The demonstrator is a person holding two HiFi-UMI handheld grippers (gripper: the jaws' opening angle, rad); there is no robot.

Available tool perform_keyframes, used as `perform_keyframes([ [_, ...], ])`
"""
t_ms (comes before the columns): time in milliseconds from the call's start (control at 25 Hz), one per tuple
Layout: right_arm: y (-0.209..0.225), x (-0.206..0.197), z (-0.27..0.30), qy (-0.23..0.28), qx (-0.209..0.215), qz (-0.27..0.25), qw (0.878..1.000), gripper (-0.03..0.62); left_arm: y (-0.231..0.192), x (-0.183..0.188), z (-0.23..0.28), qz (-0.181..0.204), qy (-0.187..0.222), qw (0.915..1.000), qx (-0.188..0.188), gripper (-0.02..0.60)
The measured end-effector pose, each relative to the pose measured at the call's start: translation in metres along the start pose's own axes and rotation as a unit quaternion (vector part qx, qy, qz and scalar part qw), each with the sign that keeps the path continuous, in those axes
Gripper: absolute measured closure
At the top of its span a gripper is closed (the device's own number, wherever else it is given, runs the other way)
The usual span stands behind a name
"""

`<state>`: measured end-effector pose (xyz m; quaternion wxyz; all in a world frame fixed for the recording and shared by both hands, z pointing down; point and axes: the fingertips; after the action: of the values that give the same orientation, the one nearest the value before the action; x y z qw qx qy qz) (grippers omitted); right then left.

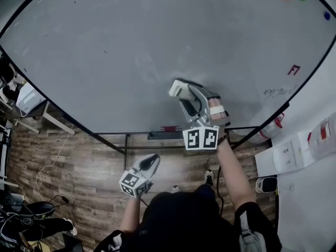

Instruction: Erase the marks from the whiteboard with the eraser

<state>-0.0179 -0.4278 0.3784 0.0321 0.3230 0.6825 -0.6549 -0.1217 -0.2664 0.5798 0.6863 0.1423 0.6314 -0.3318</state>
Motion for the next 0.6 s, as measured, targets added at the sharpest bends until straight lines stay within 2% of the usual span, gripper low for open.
perform_keyframes([
  [240, -0.051, -0.012, -0.002, -0.008, 0.026, -0.062, 0.998, 0.353, -0.004, -0.005, -0.005, 0.001, -0.005, 1.0000, -0.008, 0.535],
  [600, -0.105, -0.036, -0.008, -0.029, 0.079, -0.092, 0.992, 0.353, -0.005, -0.007, 0.001, -0.006, -0.011, 0.9997, -0.022, 0.535],
])
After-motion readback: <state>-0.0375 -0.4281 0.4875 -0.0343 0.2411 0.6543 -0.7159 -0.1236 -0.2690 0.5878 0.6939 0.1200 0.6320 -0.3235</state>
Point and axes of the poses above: the fingertips, and each gripper's own axes: z forward along the fingers, y to its right, x out of its top, and after that the axes turned 8 degrees about -x, right-handed
